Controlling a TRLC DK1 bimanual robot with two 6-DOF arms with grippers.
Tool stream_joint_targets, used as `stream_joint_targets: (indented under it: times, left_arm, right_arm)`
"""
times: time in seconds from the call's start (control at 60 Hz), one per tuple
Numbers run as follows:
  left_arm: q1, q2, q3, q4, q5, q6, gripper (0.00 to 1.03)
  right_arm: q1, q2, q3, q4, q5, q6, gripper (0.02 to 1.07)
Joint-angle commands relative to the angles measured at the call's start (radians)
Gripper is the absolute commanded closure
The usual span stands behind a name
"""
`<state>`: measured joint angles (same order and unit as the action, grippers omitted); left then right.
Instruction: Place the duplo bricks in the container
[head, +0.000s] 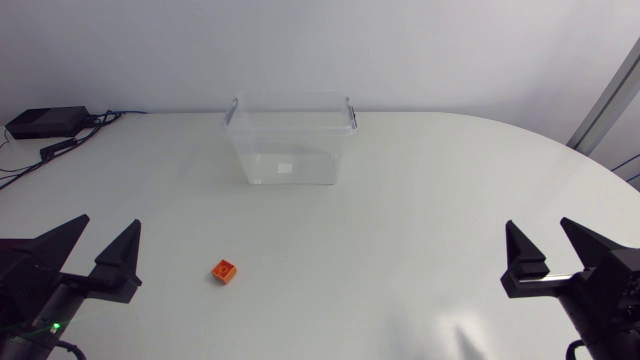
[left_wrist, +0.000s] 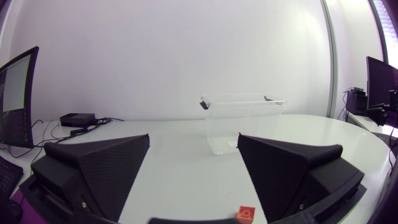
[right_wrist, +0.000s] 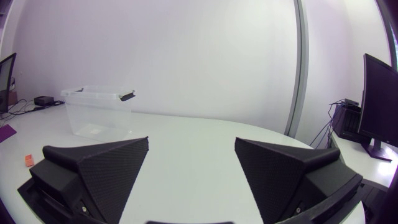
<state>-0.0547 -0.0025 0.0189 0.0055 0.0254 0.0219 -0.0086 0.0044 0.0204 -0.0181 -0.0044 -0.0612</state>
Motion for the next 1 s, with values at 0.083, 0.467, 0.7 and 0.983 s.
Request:
stream_joint_targets:
  times: [0.083, 0.467, 0.7, 0.983]
  left_arm:
    - [-0.004, -0.011, -0.019, -0.001, 0.007, -0.004, 0.04]
    - [-0.014, -0.011, -0.019, 0.002, 0.007, 0.027, 0.04]
    - [-0.036, -0.011, -0.022, 0.042, 0.007, 0.108, 0.04]
    - [-0.034, 0.012, 0.078, -0.001, 0.008, 0.142, 0.04]
  right_arm:
    - [-0.007, -0.009, -0.020, 0.010, -0.008, -0.019, 0.07]
    - [-0.007, -0.009, -0.020, 0.010, -0.008, -0.020, 0.07]
    - [-0.007, -0.009, -0.020, 0.012, -0.008, -0.020, 0.07]
    - [-0.007, -0.009, -0.020, 0.010, -0.008, -0.020, 0.07]
